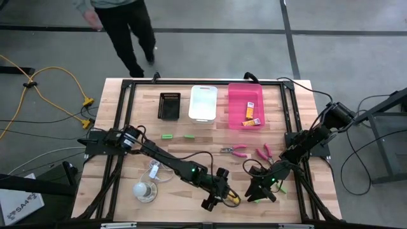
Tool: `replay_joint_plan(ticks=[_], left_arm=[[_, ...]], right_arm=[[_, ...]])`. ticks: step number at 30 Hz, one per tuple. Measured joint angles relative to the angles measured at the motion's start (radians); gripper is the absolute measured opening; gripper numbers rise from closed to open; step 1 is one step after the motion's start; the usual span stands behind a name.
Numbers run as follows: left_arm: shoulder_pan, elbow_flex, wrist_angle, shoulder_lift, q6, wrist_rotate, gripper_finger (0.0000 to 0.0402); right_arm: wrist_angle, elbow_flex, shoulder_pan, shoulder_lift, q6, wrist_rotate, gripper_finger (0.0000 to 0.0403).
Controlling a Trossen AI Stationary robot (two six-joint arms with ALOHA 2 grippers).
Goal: Pick & Place School Supplies
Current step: Put the crayon box into the pink bin
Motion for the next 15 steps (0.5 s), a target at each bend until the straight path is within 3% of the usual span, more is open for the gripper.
replay_joint_plan(ticks=[15], left_arm=[[-0.005, 0.000, -0.023, 0.000, 0.037, -0.023, 0.0266]], right_arm=[[0.000, 0.000, 0.000, 0.000, 0.000, 0.000, 0.0146]])
